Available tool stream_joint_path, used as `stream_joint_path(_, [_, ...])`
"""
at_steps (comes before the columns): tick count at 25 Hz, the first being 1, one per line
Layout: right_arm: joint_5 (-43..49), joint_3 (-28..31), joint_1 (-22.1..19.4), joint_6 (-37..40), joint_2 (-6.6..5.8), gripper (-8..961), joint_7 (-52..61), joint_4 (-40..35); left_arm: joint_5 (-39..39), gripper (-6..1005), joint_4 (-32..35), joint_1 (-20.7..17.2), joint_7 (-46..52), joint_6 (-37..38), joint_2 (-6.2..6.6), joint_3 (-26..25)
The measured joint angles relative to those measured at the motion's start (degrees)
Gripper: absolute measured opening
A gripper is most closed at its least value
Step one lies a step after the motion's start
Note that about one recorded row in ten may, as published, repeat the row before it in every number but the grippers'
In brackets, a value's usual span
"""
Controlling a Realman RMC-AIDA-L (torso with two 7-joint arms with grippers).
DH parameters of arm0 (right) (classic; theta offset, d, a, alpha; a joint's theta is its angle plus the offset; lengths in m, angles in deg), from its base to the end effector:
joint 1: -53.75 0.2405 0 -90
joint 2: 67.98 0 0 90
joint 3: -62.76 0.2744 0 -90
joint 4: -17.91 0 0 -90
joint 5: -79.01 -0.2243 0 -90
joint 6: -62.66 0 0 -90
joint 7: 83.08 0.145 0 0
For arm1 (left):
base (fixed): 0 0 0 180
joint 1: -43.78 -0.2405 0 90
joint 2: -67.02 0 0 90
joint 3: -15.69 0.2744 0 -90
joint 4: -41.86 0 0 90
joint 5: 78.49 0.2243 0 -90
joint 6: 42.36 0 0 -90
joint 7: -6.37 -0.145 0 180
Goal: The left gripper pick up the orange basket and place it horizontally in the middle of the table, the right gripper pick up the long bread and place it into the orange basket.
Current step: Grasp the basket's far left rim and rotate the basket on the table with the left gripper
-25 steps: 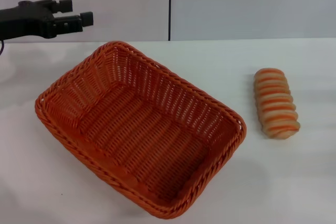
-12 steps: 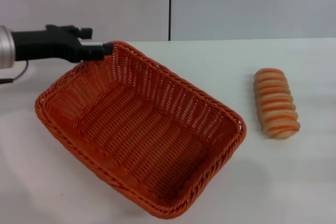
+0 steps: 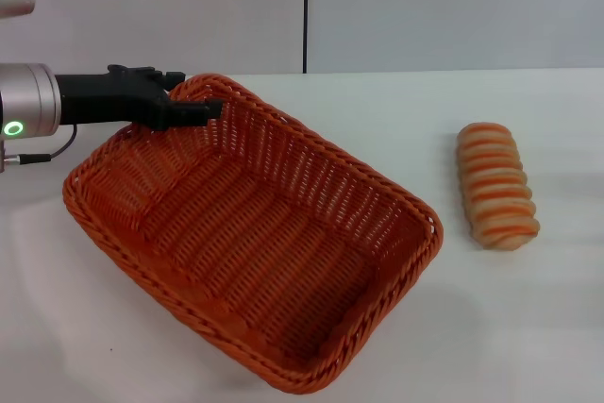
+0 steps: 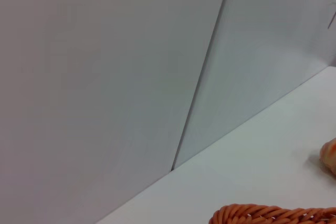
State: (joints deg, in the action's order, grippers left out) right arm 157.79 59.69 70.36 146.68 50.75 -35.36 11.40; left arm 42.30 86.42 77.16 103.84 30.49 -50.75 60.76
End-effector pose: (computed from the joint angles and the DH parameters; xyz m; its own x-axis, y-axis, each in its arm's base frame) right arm 0.4084 0.2723 0.0373 0.3128 0.1349 -0.9402 -0.9389 -0.1054 -0.3275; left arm -0.2854 0.4047 0.0118 0.7827 0.4860 0.3888 0.6107 -0.7202 -0.3292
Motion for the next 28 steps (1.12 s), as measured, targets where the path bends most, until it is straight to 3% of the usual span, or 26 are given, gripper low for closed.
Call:
stream_joint_path(13, [0.33, -1.29, -0.13, 0.0, 0.0, 628, 0.0, 0.38, -0.34, 774, -0.7, 0.12, 0.76, -0.16, 0.0, 0.63])
stream_joint_path(18, [0.33, -1.52, 0.1, -0.1, 0.0, 628, 0.0, 0.65, -0.52, 608, -0.7, 0.07, 0.6, -0.52, 0.0, 0.46])
stream_joint_path(24, [0.33, -1.43, -0.18, -0.22, 0.0, 628, 0.0, 0.64, -0.61, 315, -0.65, -0.1, 0.52, -0.81, -0.01, 0.1])
stream_joint_path(28, [0.32, -1.21, -0.2, -0.46, 0.0, 629, 0.0, 0.63, -0.64, 225, -0.65, -0.05, 0.52, -0.81, 0.0, 0.3])
